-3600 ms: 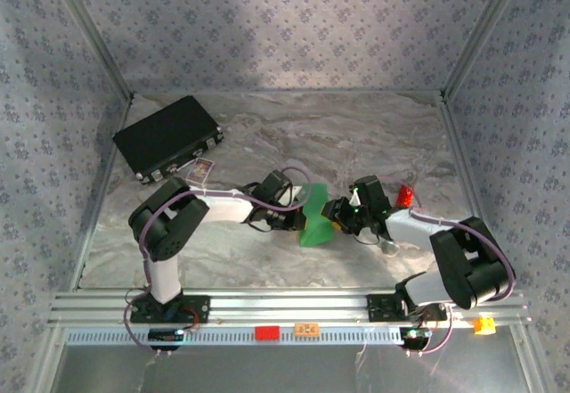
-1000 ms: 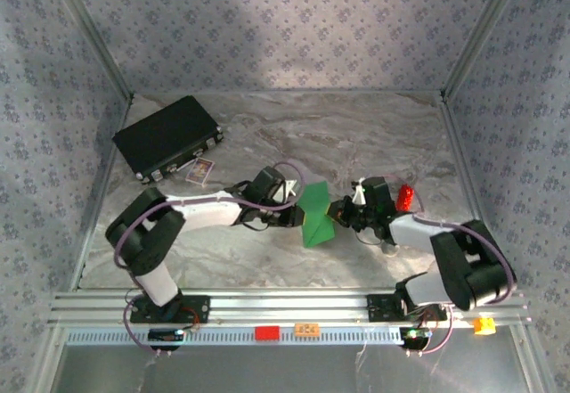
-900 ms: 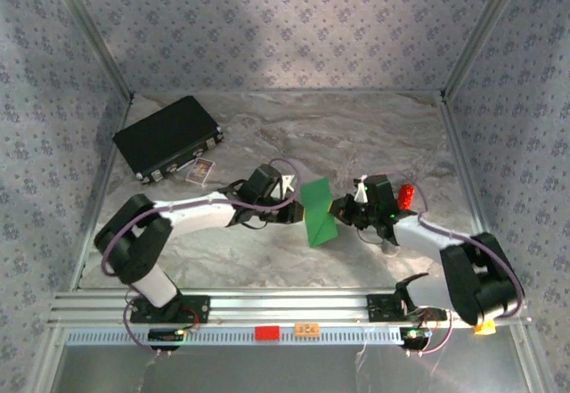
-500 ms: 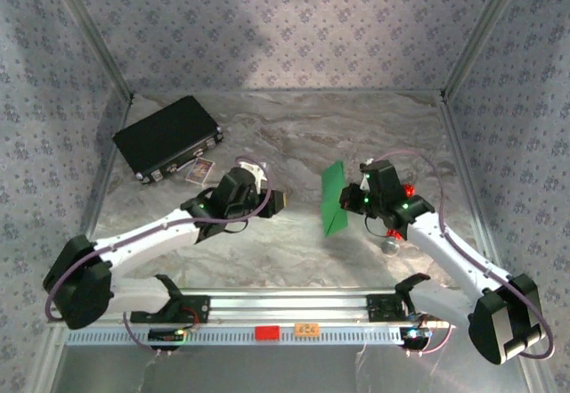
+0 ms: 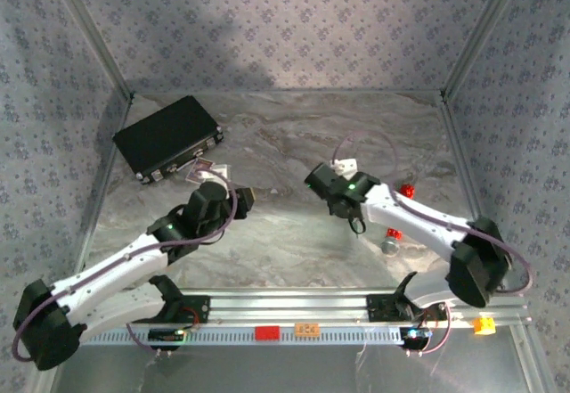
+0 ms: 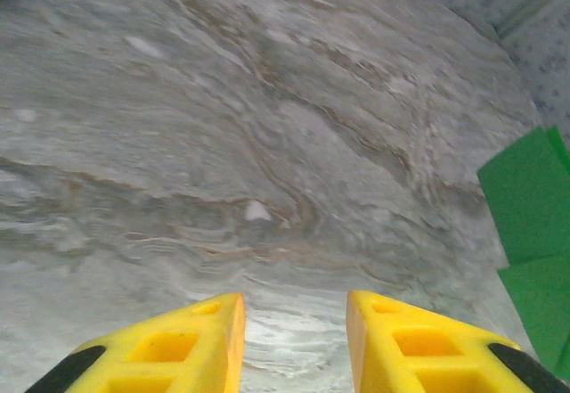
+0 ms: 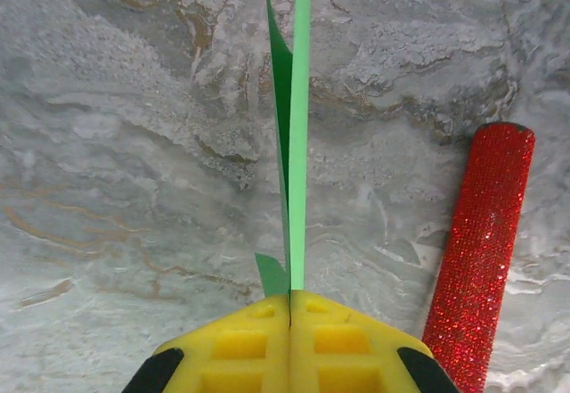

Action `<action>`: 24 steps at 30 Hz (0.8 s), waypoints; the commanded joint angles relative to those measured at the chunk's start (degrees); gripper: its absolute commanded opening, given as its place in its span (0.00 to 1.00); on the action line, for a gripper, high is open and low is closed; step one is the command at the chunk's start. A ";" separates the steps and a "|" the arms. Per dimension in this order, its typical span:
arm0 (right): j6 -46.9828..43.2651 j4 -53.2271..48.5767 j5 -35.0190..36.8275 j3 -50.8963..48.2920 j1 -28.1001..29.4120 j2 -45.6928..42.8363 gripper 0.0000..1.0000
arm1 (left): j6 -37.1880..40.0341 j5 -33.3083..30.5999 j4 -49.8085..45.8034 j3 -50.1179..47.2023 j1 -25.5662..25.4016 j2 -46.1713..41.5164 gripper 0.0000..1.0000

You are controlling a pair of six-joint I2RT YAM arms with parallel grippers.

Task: Fold a paper plane with a square sheet of paper (pick it up from the middle)
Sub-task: Turn over the paper at the center of the table.

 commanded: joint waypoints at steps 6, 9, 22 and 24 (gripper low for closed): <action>-2.50 5.46 -5.61 6.67 7.46 15.75 0.02 | -2.27 -12.33 -7.32 -2.36 0.89 -9.56 0.35; -2.57 9.53 -13.16 10.35 8.84 20.35 0.05 | -2.76 -12.91 -8.41 -2.81 1.05 -10.88 0.34; -0.15 42.03 -45.48 -12.53 -2.90 1.11 0.39 | -1.56 -2.41 -3.77 -1.82 1.60 -1.65 0.34; 2.10 48.13 -49.68 -20.04 -6.95 -3.56 0.39 | -1.20 1.83 -2.35 -0.56 1.68 2.79 0.33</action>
